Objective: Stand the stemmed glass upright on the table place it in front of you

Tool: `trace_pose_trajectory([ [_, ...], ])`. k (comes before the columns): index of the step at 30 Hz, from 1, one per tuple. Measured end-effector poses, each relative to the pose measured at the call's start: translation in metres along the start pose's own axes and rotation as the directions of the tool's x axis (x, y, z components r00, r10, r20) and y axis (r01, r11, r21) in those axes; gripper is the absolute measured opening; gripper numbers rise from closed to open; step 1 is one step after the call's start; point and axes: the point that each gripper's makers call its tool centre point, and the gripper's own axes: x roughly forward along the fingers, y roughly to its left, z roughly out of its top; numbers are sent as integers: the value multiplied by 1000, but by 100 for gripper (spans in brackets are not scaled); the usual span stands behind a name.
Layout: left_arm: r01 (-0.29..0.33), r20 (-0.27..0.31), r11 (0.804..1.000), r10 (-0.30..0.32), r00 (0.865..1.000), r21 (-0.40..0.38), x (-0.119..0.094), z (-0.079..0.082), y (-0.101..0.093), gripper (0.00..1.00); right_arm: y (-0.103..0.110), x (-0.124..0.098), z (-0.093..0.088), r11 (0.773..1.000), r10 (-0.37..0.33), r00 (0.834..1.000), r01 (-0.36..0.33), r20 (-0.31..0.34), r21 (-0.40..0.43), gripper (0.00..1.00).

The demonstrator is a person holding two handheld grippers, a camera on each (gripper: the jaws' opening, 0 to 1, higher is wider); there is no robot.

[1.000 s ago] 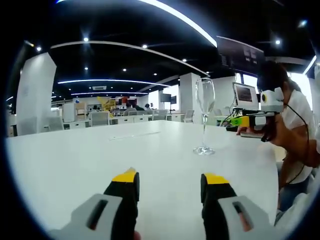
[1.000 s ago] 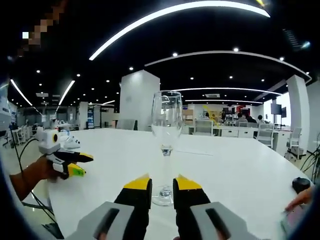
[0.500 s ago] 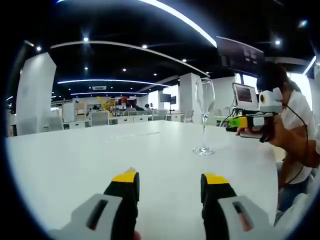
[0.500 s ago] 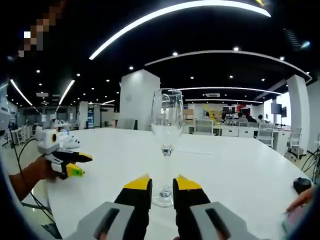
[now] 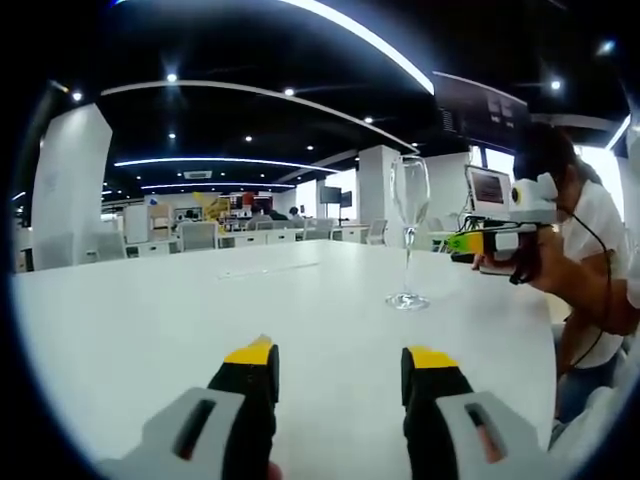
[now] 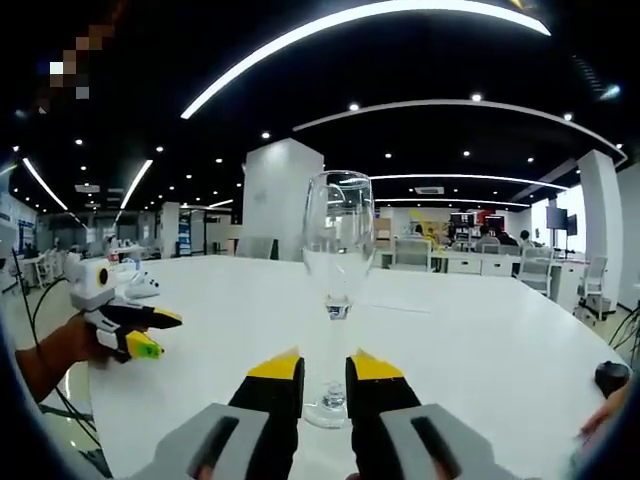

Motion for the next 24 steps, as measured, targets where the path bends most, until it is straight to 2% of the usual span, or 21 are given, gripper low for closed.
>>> trace_pose_trajectory([
  [24,0,-1,1000,0,1000,0,-1,-2,0,49,-3,34,0,1000,22,1000,-22,-14,-15,21],
])
